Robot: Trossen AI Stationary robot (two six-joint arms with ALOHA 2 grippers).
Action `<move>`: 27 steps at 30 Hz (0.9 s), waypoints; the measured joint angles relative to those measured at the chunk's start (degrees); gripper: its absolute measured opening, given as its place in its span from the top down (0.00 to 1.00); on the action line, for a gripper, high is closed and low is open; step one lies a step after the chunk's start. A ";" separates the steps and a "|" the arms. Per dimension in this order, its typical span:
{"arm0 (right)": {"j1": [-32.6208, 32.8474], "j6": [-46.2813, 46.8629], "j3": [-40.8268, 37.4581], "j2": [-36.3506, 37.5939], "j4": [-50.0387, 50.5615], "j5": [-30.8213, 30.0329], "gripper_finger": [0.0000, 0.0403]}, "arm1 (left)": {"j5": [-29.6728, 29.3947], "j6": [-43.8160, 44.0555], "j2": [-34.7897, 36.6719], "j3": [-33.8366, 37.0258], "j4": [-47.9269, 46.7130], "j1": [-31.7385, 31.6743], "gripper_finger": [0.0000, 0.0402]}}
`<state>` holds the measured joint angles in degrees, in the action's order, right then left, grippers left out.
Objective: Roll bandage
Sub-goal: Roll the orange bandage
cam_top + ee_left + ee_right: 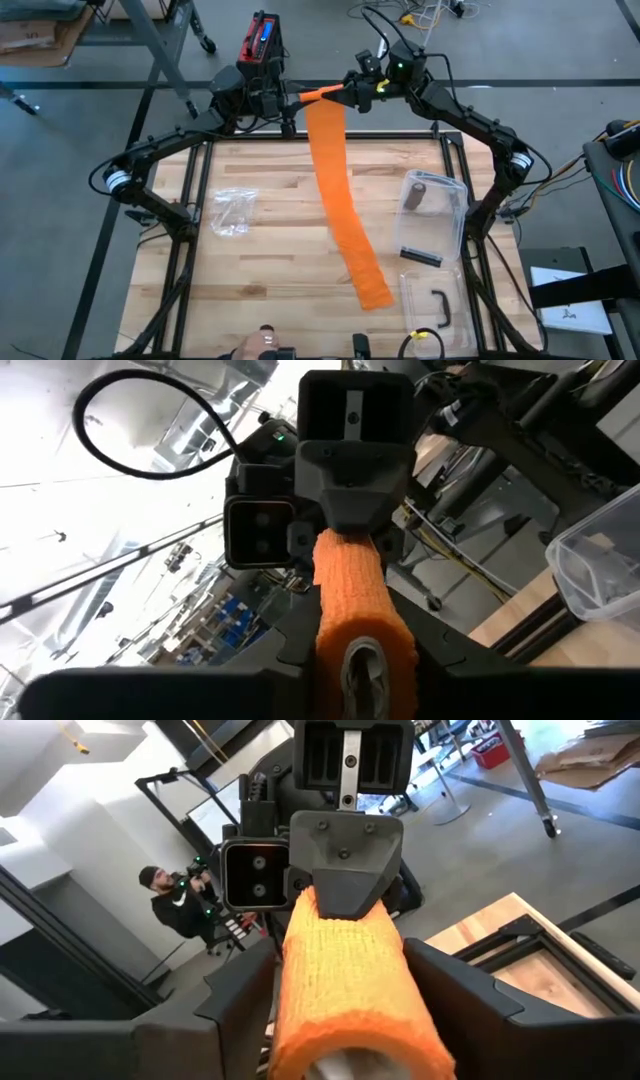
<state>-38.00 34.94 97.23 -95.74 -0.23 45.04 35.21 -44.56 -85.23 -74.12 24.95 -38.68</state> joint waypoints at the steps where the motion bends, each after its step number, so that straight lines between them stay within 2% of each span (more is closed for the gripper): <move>1: 0.00 -0.04 0.00 0.00 -0.02 -0.02 0.46 | -0.36 0.00 0.00 0.01 0.04 0.00 0.82; 9: 0.00 -0.23 0.00 0.00 -0.02 -0.04 0.42 | -1.76 0.00 0.00 0.00 0.49 0.00 0.84; 15: 0.00 -0.31 0.00 0.00 -0.02 -0.04 0.42 | -1.80 -0.67 0.00 0.00 0.46 0.00 0.82; 20: 0.00 -0.42 0.00 0.00 0.01 -0.09 0.47 | -1.73 -1.49 0.00 0.00 0.46 0.00 0.82; 27: 0.00 -0.42 0.00 0.00 0.09 -0.23 0.60 | -1.59 -0.79 0.03 0.01 0.46 0.02 0.83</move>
<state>-38.00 34.52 97.23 -95.74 -0.14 44.80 33.63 -45.34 -85.20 -74.12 25.40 -38.65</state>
